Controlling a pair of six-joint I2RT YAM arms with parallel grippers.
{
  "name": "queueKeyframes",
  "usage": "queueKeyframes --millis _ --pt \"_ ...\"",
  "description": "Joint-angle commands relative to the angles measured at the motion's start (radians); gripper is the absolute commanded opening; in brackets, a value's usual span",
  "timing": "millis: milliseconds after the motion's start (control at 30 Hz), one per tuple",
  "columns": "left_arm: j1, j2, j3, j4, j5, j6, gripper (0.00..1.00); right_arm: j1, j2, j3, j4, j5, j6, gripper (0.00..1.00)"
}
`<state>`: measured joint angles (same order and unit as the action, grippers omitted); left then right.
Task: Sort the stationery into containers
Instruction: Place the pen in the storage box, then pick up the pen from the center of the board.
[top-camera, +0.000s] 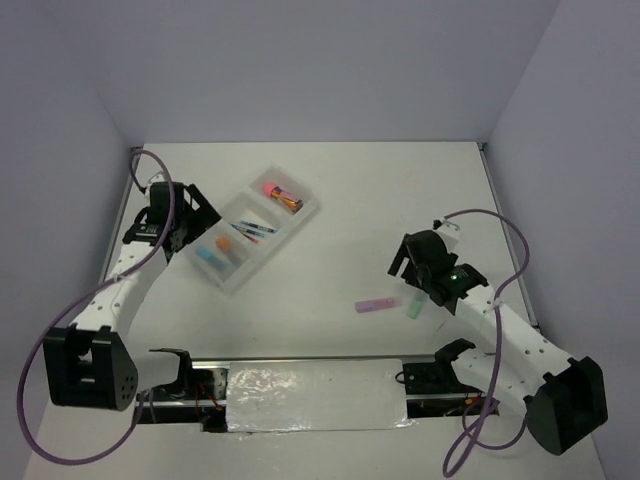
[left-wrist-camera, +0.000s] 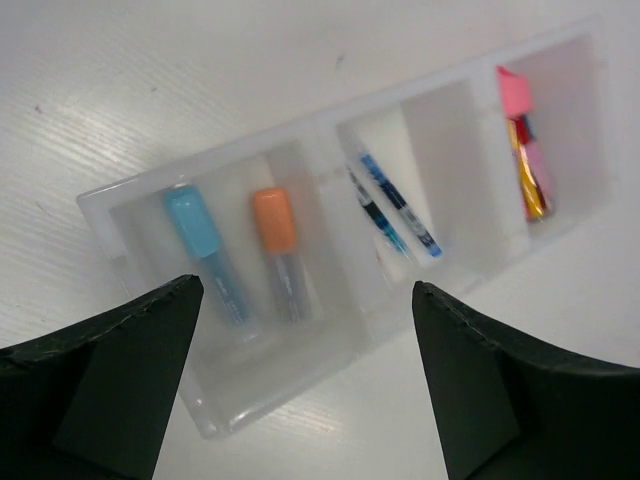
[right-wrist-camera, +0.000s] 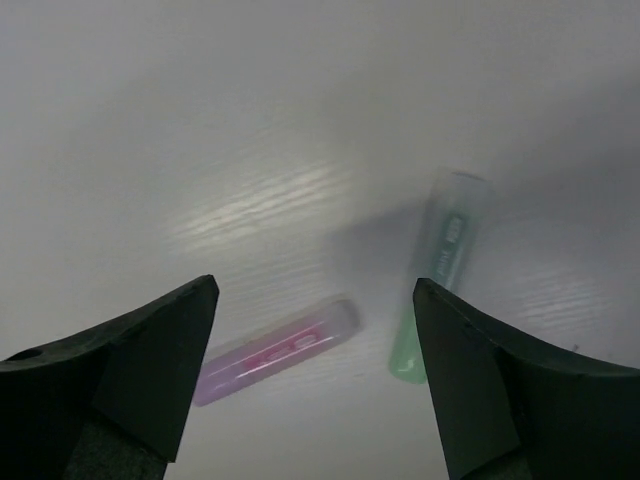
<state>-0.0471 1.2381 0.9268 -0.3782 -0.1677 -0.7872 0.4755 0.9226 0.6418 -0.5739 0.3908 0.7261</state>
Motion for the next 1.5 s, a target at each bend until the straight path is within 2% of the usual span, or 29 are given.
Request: queueKeyframes --millis 0,67,133,367,433,500,600,633,667,700,733,833,867,933,967,1000,1033,1133,1300,1467 --pt "-0.028 -0.086 0.084 -0.03 0.114 0.114 0.99 -0.089 0.012 -0.07 0.037 -0.053 0.05 0.84" --pt "-0.037 -0.121 0.104 -0.079 0.132 0.167 0.99 -0.118 0.042 -0.103 0.068 -0.078 0.045 0.76" --pt "-0.042 -0.152 0.112 -0.1 0.152 0.207 0.99 -0.124 0.071 -0.1 0.037 -0.026 0.067 0.75" --pt "-0.042 -0.2 0.069 -0.123 0.191 0.269 0.99 -0.179 0.153 -0.108 0.017 -0.061 0.114 0.75" --pt "-0.042 -0.193 0.057 -0.113 0.218 0.269 0.99 -0.205 0.186 -0.14 0.057 -0.081 0.127 0.74" --pt "-0.042 -0.186 0.052 -0.108 0.234 0.27 0.99 -0.222 0.229 -0.16 0.115 -0.163 0.118 0.72" --pt "-0.042 -0.175 0.06 -0.111 0.241 0.273 0.99 -0.222 0.334 -0.145 0.152 -0.211 0.081 0.49" --pt "-0.042 -0.175 0.058 -0.11 0.247 0.273 0.99 -0.222 0.347 -0.136 0.144 -0.208 0.076 0.24" --pt "-0.042 -0.175 0.057 -0.107 0.269 0.275 0.99 -0.224 0.351 -0.11 0.116 -0.175 0.062 0.16" --pt "-0.042 -0.175 0.052 -0.1 0.289 0.278 0.99 -0.219 0.343 -0.099 0.106 -0.165 0.052 0.03" --pt "-0.045 -0.174 0.047 -0.075 0.319 0.276 0.99 -0.216 0.332 -0.085 0.098 -0.156 0.041 0.0" --pt "-0.085 -0.167 0.011 0.013 0.488 0.237 0.99 -0.135 0.242 0.005 0.027 -0.071 0.003 0.0" --pt "-0.133 -0.161 -0.011 0.107 0.584 0.214 0.99 -0.092 0.205 0.04 0.029 -0.05 -0.013 0.0" --pt "-0.225 -0.151 -0.025 0.221 0.655 0.126 0.99 0.039 0.097 0.056 0.103 -0.105 -0.115 0.0" --pt "-0.259 -0.138 -0.025 0.325 0.681 0.073 0.99 0.073 0.069 0.055 0.205 -0.154 -0.149 0.01" --pt "-0.289 -0.131 -0.019 0.359 0.682 0.051 0.99 0.116 0.049 0.055 0.247 -0.287 -0.177 0.02" --pt "-0.318 -0.121 -0.008 0.377 0.674 0.033 0.99 0.133 0.032 0.056 0.291 -0.356 -0.213 0.02" --pt "-0.408 -0.085 0.032 0.469 0.663 -0.032 0.99 0.22 0.007 0.077 0.4 -0.475 -0.241 0.02" --pt "-0.448 -0.097 0.009 0.57 0.616 -0.089 0.99 0.343 0.035 0.191 0.408 -0.46 -0.251 0.02" --pt "-0.461 -0.086 -0.02 0.636 0.651 -0.124 0.95 0.461 0.081 0.277 0.453 -0.422 -0.248 0.03"
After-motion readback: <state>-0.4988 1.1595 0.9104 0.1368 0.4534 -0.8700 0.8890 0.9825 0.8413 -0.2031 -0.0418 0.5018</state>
